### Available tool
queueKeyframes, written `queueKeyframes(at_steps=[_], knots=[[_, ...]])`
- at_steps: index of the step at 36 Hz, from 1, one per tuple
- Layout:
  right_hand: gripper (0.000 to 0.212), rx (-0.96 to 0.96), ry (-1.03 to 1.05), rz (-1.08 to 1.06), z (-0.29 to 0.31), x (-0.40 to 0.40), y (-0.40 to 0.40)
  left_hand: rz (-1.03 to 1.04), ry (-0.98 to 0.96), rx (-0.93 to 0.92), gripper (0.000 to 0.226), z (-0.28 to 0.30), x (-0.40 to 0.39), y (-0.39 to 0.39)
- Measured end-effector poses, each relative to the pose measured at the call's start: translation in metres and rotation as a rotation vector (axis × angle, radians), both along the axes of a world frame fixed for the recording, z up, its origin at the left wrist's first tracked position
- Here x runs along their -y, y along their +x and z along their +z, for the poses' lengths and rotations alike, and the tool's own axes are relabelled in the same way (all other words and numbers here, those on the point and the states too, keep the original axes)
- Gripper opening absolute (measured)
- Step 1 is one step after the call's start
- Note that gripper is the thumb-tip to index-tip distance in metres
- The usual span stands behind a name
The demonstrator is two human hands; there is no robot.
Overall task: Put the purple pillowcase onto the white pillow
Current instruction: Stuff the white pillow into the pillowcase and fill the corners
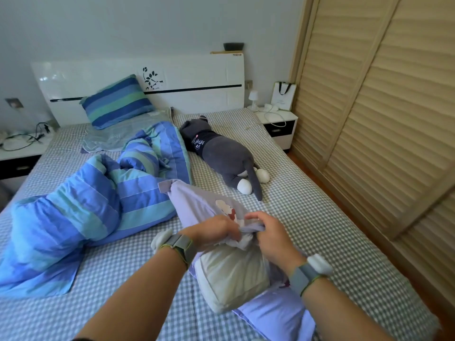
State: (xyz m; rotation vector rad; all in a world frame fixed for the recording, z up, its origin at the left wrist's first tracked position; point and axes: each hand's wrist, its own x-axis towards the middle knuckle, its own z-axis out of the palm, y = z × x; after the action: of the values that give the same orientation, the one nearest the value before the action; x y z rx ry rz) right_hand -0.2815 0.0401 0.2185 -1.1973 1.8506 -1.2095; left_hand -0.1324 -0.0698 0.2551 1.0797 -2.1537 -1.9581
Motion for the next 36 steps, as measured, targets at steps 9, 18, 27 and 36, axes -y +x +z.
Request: queueKeyframes(at_steps=[9, 18, 27, 36], knots=[[0.030, 0.722, 0.365, 0.178, 0.015, -0.009, -0.019, -0.054, 0.001, -0.078, 0.005, 0.000, 0.011, 0.005], [0.050, 0.918, 0.430, 0.357, 0.018, -0.012, -0.009, -0.166, -0.377, -0.035, 0.013, -0.009, 0.006, 0.005], [0.052, 1.124, 0.244, 0.591, 0.020, -0.017, -0.005, -0.102, -1.065, -0.131, 0.017, -0.033, -0.001, 0.035], [0.054, 1.147, 0.096, 0.338, 0.051, 0.033, 0.005, 0.836, -0.227, 0.211, 0.086, -0.027, -0.007, 0.083]])
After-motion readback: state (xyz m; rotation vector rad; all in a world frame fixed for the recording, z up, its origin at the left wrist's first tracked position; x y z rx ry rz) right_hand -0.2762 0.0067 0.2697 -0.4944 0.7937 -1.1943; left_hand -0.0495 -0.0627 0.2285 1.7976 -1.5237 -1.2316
